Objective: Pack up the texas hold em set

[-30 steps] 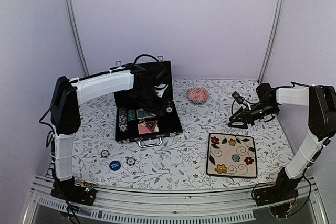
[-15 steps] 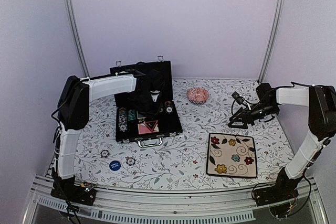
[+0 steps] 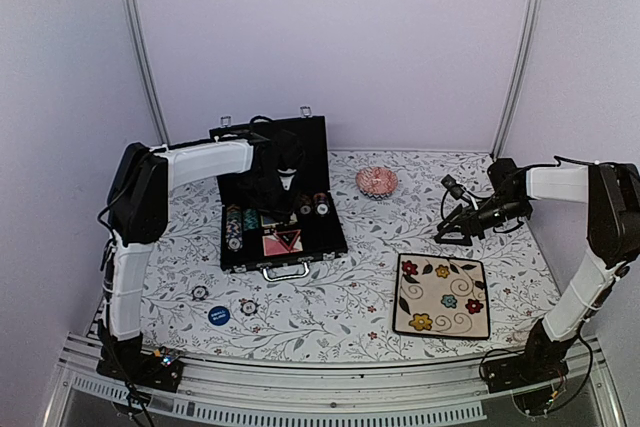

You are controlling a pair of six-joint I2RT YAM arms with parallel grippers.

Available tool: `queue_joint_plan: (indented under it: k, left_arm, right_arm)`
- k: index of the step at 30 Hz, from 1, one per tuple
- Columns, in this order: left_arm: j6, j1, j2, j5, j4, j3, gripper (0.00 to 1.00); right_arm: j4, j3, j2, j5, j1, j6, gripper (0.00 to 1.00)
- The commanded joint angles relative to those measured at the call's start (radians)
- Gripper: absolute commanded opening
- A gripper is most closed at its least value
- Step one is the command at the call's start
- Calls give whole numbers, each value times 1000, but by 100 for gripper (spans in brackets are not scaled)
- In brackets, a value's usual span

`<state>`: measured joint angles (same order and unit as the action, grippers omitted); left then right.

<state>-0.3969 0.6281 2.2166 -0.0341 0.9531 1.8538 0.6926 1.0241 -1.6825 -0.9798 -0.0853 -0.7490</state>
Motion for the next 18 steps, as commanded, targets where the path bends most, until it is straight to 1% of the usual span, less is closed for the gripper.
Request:
queue_joint_plan:
  k: [1,13,18]
  left_arm:
    - [1,-14,28,-4,-11,-6,14]
    - [9,-16,49,6,-16,-30,16]
    - [10,-16,39,6,-16,-40,20]
  right_arm:
    - [10,22,-4,-2,-7,-12,82]
    - [10,19,-5,2,-6,-11,82]
    - [9,20,-6,3,-7,-11,82]
